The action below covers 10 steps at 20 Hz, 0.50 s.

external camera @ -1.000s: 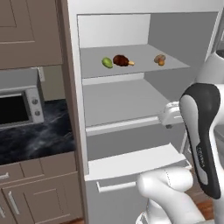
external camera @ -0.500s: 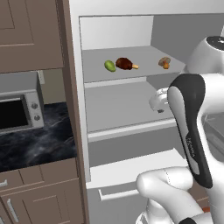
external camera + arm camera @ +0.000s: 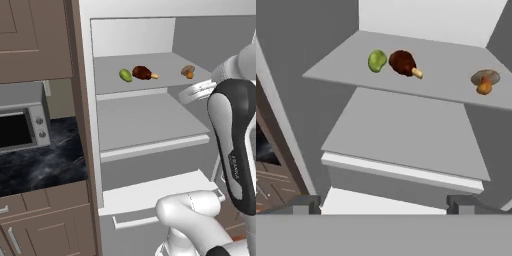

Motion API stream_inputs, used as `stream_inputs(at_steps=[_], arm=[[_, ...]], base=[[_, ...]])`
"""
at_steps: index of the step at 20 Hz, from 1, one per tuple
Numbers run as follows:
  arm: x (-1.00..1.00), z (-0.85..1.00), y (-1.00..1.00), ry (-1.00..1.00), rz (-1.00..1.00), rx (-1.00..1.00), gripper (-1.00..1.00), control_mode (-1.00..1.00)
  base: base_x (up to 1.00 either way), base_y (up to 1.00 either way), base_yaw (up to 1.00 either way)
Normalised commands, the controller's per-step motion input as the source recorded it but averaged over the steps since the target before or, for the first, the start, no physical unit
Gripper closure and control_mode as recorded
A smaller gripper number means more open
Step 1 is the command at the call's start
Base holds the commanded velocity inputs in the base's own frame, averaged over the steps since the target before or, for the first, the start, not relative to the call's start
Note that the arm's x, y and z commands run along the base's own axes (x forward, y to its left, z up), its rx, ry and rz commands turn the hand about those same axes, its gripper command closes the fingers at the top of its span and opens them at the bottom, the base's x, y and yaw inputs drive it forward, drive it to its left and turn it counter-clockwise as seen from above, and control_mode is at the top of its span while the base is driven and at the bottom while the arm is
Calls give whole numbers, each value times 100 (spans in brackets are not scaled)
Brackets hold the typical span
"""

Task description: Open the fridge, remove the mango, mushroom, and steak, and place them on any counter.

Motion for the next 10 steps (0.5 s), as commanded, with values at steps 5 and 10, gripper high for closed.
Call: stream_inputs(at_steps=[5,10], arm=[[100,12,-28,0,9,0,-100,-100],[100,1,0,0,6,1,-100,-100]], base=[[0,0,0],[0,0,0]])
